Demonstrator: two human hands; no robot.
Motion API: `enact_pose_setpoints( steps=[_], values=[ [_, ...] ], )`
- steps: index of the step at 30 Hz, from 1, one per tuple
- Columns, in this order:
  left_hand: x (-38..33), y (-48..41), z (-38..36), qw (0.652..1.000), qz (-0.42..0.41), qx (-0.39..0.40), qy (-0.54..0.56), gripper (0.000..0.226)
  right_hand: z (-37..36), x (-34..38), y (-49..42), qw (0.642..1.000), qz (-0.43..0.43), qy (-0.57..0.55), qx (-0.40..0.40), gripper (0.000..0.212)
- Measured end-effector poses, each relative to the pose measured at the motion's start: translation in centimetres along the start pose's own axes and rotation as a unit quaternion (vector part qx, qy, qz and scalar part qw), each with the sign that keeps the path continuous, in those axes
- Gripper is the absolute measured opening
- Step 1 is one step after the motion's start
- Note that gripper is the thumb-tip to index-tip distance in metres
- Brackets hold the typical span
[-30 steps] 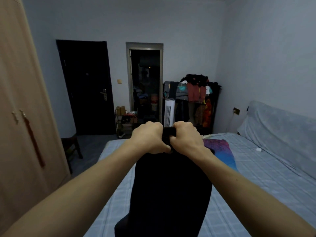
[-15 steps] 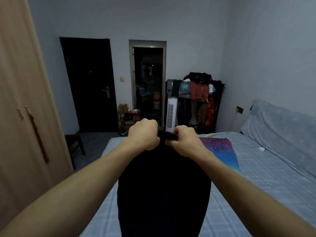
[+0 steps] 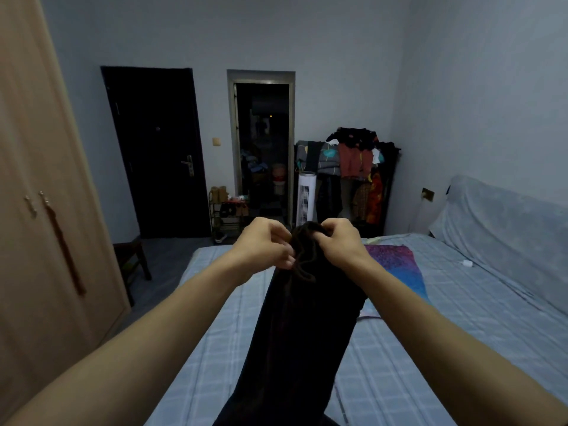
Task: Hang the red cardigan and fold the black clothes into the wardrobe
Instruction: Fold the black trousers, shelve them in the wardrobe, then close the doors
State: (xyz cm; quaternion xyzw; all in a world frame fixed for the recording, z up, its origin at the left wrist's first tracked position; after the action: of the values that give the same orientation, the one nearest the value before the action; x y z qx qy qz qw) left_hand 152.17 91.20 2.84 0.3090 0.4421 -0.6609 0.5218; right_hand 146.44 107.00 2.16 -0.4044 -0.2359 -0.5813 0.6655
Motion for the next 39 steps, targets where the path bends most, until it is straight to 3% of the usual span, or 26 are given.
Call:
enact_pose_setpoints(
  steps=[3, 6, 8, 11, 15, 17, 19, 20, 23, 26, 29, 34, 39],
  values=[
    [0.2, -0.3, 1.2, 0.995, -0.071, -0.042, -0.051, 0.030, 0.4, 1.0, 0.0, 0.996, 0.050, -0.054, 0.049, 0.018],
    [-0.1, -0.6, 1.0, 0.992, -0.115, 0.015, -0.049, 0.058, 0.6, 2.2, 1.0, 0.985, 0.089, -0.102, 0.106, 0.021],
    [-0.6, -0.6, -0.1, 0.986, -0.139, 0.080, -0.041, 0.050, 0.8, 2.7, 1.6, 0.977, 0.094, -0.129, 0.145, 0.022],
    [-0.9, -0.3, -0.7, 0.979, -0.165, 0.102, -0.056, 0.038, 1.1, 2.7, 2.3, 0.973, 0.087, -0.126, 0.174, 0.031],
    [0.8, -0.7, -0.4, 0.986, -0.147, 0.057, -0.050, 0.031, 1.6, 1.6, 2.8, 0.960, 0.017, -0.145, 0.237, 0.045],
    [1.5, -1.1, 0.3, 0.986, -0.144, -0.001, -0.081, 0.027, 2.0, 1.0, 3.5, 0.964, 0.017, -0.044, 0.262, 0.048],
    [1.8, -1.5, 1.4, 0.986, -0.136, -0.054, -0.080, 0.026, 2.3, 0.0, 3.9, 0.969, 0.030, 0.091, 0.228, 0.064],
    [1.8, -1.6, 1.8, 0.986, -0.133, -0.070, -0.067, 0.026, 2.5, -0.5, 3.8, 0.976, 0.031, 0.105, 0.186, 0.066],
    [1.2, -2.0, 2.7, 0.986, -0.133, -0.089, -0.044, 0.028, 2.7, -2.2, 3.5, 0.996, 0.010, -0.064, 0.069, 0.056],
    [0.2, -2.2, 3.2, 0.985, -0.140, -0.096, -0.024, 0.027, 1.4, -4.1, 3.8, 0.967, -0.021, -0.247, 0.054, 0.053],
    [-0.7, -2.1, 3.6, 0.983, -0.148, -0.109, -0.011, 0.026, -0.3, -4.5, 4.4, 0.964, -0.017, -0.258, 0.059, 0.056],
    [-2.5, -1.3, 4.7, 0.977, -0.176, -0.114, 0.045, 0.030, 1.2, -2.9, 3.1, 0.962, 0.017, -0.271, -0.038, 0.036],
    [-4.1, -0.9, 6.4, 0.968, -0.191, -0.090, 0.132, 0.042, 4.8, 1.7, 1.3, 0.947, 0.074, -0.310, -0.050, 0.028]
  ],
)
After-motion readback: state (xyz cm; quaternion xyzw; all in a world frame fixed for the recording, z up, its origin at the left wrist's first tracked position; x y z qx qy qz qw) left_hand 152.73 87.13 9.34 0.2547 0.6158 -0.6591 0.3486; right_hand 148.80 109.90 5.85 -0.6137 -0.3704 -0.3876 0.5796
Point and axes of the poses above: each hand's wrist, its own y-axis away from the middle knuckle, its own z-axis out of the back of the hand, x = y × z, the point moved 7 cm from there along -y, towards the middle knuckle, and after that the axes turned 8 degrees about -z, right-handed, at the moved point
